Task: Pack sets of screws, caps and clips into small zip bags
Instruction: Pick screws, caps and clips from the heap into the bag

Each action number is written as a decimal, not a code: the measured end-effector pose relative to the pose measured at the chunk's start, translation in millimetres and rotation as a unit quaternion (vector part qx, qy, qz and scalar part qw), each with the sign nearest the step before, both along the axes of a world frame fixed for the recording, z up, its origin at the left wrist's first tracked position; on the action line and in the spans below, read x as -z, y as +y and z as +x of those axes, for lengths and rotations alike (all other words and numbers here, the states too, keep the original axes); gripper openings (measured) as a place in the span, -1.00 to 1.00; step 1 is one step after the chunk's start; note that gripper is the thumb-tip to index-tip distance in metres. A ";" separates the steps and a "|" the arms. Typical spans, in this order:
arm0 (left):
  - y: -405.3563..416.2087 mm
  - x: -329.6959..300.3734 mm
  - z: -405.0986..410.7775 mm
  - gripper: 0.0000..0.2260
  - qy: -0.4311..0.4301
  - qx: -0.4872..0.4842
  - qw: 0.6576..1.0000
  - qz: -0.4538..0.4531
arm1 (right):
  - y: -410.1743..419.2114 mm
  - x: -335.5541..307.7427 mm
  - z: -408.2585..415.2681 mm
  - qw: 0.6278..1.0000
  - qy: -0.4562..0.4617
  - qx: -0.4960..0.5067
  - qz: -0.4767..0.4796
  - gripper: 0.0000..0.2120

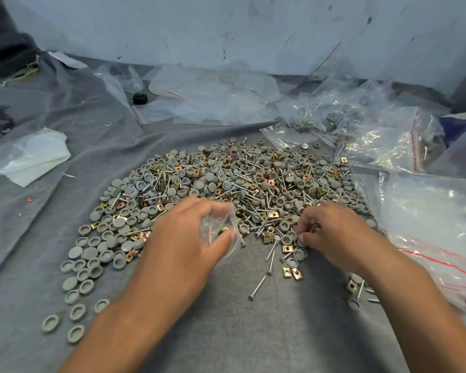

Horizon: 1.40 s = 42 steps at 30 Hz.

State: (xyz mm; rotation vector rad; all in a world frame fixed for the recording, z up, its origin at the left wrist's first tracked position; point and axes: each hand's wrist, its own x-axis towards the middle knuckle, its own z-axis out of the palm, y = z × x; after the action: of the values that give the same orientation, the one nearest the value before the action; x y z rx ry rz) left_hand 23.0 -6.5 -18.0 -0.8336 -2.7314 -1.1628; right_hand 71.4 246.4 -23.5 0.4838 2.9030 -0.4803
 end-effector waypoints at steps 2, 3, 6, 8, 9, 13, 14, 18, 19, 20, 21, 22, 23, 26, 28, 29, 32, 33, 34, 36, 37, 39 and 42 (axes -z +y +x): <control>-0.4 0.4 -0.9 -0.64 0.000 0.000 1.000 -0.004 | 1.2 1.1 0.8 1.000 0.017 0.011 -0.002 -0.83; -0.6 0.8 -1.3 -0.64 0.001 -0.001 1.000 -0.005 | 2.1 1.6 1.5 1.000 0.022 0.019 -0.008 -0.85; -0.5 0.7 -1.1 -0.64 0.003 0.001 1.000 -0.002 | 2.5 0.9 2.1 1.000 0.005 0.017 -0.018 -0.89; -0.6 -0.5 -0.2 -0.64 0.007 0.004 1.000 0.003 | 0.0 -0.4 1.3 1.000 -0.008 0.005 -0.019 -0.89; -0.7 -1.1 0.1 -0.63 0.007 0.006 1.000 0.004 | -1.2 -0.7 0.9 1.000 -0.009 0.005 -0.015 -0.88; -0.7 -2.2 2.0 -0.63 0.002 0.012 1.000 0.011 | -7.5 -6.8 3.0 0.998 0.065 0.006 -0.013 -0.90; -0.1 -2.2 2.5 -0.62 -0.002 0.016 1.000 0.012 | -11.9 -11.2 5.2 0.989 0.138 -0.001 -0.048 -0.94; 2.3 -1.3 4.3 -0.61 -0.012 0.034 0.999 0.003 | -53.3 -34.0 10.6 0.908 0.337 -0.141 -0.205 -0.89; 3.1 -1.2 4.5 -0.61 -0.015 0.040 0.999 0.000 | -62.6 -33.2 10.7 0.904 0.337 -0.175 -0.195 -0.86; 3.6 -1.4 4.8 -0.61 -0.016 0.047 0.999 -0.003 | -69.7 -30.8 10.3 0.906 0.333 -0.203 -0.167 -0.84; 4.0 -1.6 5.1 -0.59 -0.017 0.052 0.998 -0.006 | -74.2 -27.2 9.6 0.909 0.326 -0.220 -0.135 -0.83; 4.1 -1.5 5.1 -0.58 -0.017 0.055 0.998 -0.005 | -76.3 -24.2 9.2 0.913 0.319 -0.227 -0.111 -0.82; 4.1 -1.3 5.3 -0.57 -0.018 0.056 0.998 -0.004 | -76.4 -22.2 9.6 0.916 0.316 -0.225 -0.103 -0.80; 3.8 -0.7 5.8 -0.58 -0.021 0.057 0.998 0.003 | -73.7 -22.0 12.9 0.902 0.358 -0.203 -0.129 -0.81; 3.1 -0.5 6.0 -0.58 -0.019 0.054 0.998 0.004 | -75.1 -23.8 13.3 0.878 0.417 -0.182 -0.151 -0.80; 2.9 -0.8 5.8 -0.59 -0.018 0.055 0.998 0.001 | -77.6 -23.6 13.0 0.867 0.437 -0.174 -0.162 -0.79; 3.1 -2.3 4.7 -0.66 -0.021 0.063 0.998 0.008 | -87.2 -18.2 9.4 0.871 0.432 -0.181 -0.148 -0.85; 3.0 -2.2 4.7 -0.67 -0.020 0.061 0.998 0.012 | -88.2 -17.3 8.4 0.878 0.419 -0.185 -0.136 -0.84; 2.7 -1.5 4.5 -0.66 -0.017 0.055 0.998 0.013 | -85.7 -18.6 8.2 0.883 0.409 -0.189 -0.131 -0.85; 1.3 0.7 4.2 -0.60 -0.009 0.039 0.999 0.009 | -69.5 -25.4 8.6 0.893 0.394 -0.171 -0.138 -0.87; 0.4 1.4 4.0 -0.59 -0.005 0.032 0.999 0.007 | -56.9 -30.2 9.2 0.904 0.376 -0.138 -0.147 -0.89; -0.9 1.7 3.4 -0.57 -0.002 0.028 1.000 0.008 | -27.2 -34.6 9.7 0.951 0.275 -0.054 -0.134 -0.91; -0.2 0.9 4.2 -0.55 0.000 0.029 1.000 0.004 | 1.3 -20.9 11.4 0.997 0.032 -0.038 -0.052 -0.82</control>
State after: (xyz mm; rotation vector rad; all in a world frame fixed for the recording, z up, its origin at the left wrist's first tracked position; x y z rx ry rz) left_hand 27.2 -6.7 -19.0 -0.9178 -2.7170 -1.1834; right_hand 82.8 247.6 -2.5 0.3489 2.9254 -0.6427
